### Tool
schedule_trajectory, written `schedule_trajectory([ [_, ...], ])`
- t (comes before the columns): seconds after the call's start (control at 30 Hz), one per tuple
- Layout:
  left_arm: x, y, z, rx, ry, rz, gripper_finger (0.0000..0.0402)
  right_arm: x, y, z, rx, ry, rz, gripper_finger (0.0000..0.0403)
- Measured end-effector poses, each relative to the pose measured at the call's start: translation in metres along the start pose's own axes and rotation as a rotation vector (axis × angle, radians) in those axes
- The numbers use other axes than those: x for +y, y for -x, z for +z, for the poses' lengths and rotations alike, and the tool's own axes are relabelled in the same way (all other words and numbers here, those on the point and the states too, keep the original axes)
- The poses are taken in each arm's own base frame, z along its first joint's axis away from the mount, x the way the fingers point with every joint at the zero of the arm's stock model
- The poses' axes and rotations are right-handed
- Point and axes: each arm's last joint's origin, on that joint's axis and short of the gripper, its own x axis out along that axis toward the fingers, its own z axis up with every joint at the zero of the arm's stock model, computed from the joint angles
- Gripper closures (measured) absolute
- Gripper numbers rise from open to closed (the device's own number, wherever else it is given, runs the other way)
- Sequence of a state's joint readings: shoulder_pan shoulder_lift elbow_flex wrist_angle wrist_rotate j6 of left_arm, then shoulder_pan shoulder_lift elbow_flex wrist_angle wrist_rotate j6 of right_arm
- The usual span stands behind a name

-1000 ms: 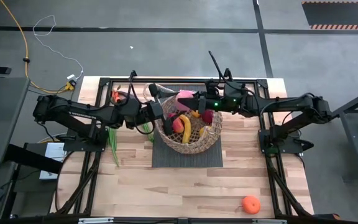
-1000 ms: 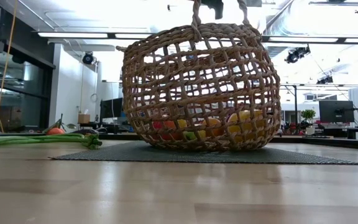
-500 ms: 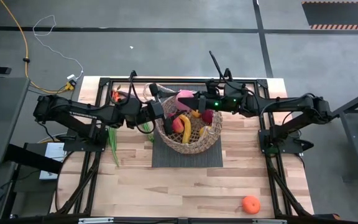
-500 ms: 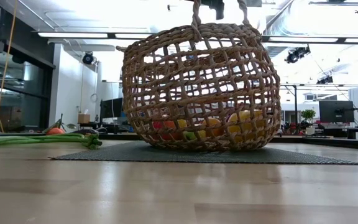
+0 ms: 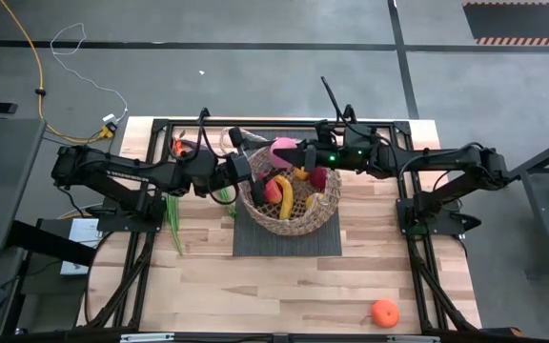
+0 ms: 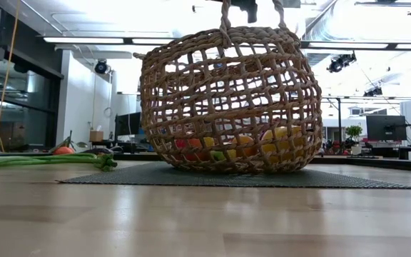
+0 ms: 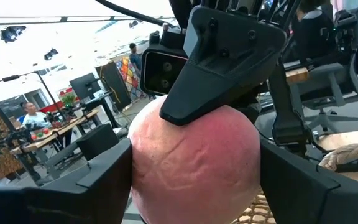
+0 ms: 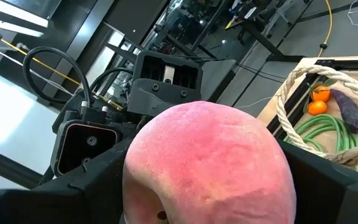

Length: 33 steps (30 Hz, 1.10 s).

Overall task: Build produce basket
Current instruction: Put the peach into the woven basket

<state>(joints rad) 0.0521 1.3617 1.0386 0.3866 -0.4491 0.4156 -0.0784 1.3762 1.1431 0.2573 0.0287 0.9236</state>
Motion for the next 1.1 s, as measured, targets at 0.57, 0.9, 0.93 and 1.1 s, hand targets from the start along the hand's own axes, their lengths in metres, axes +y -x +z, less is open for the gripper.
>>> schedule_trajectory([
  [0.57,-0.001,0.000,-0.002,0.015,-0.014,0.001,0.0117,0.000,0.012,0.011,0.005,0.048,-0.037,0.0015],
  [0.9,0.016,0.017,-0.003,0.135,0.082,-0.029,0.0117,0.015,0.071,0.042,-0.042,0.283,-0.139,0.0015],
  [0.93,0.019,0.020,-0.003,0.146,0.120,-0.060,0.0117,0.018,0.078,0.044,-0.047,0.321,-0.143,0.0015],
  [1.1,0.039,0.037,0.005,0.112,0.368,-0.255,0.0117,0.023,0.107,0.047,-0.002,0.488,-0.181,0.0015],
])
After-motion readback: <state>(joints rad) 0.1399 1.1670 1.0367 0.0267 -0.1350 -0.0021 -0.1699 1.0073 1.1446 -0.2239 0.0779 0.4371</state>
